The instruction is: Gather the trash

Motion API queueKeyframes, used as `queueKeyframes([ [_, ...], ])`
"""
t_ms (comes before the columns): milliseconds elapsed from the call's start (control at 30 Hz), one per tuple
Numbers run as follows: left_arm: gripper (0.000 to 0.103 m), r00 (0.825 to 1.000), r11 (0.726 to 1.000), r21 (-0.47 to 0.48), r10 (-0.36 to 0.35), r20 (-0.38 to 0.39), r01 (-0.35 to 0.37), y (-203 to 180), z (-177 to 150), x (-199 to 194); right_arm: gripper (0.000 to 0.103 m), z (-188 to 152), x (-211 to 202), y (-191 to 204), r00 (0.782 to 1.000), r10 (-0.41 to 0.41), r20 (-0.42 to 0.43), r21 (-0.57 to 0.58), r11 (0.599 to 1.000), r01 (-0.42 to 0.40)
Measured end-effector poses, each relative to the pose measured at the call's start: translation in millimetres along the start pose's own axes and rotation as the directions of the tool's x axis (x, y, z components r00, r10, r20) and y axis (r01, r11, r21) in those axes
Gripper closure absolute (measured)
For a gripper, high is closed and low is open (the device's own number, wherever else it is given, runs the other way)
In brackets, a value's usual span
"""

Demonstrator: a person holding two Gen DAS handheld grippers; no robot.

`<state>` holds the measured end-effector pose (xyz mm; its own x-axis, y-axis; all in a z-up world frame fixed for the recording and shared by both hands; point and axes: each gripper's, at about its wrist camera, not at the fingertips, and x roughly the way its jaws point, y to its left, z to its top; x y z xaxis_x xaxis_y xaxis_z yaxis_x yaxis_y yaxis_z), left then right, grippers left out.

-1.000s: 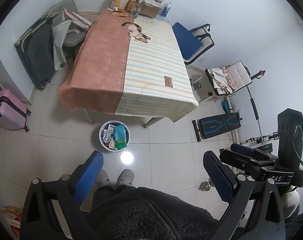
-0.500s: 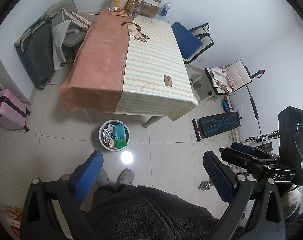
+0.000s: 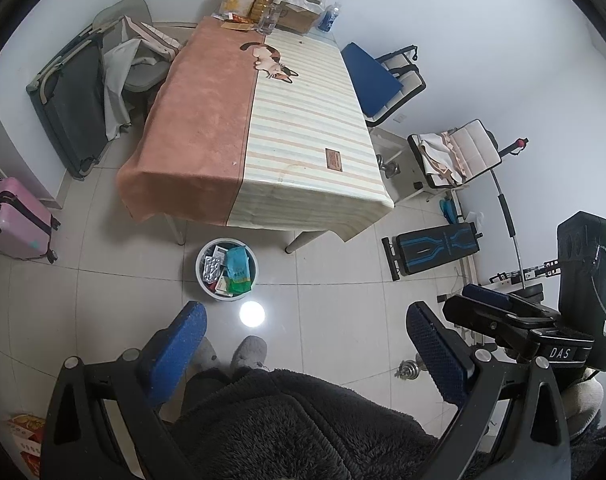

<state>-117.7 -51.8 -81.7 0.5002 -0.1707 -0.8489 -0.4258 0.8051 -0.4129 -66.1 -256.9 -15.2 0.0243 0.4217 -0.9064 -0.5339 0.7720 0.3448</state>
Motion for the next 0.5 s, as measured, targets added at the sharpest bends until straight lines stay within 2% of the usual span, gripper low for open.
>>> queueKeyframes([
  [500, 0.001, 1.000, 1.000, -0.007, -0.002, 0.005, 0.002, -2.4, -2.1, 0.9, 0.000, -1.2, 0.2, 3.3, 1.000, 0.001, 0.002, 0.002, 1.000, -0.001],
])
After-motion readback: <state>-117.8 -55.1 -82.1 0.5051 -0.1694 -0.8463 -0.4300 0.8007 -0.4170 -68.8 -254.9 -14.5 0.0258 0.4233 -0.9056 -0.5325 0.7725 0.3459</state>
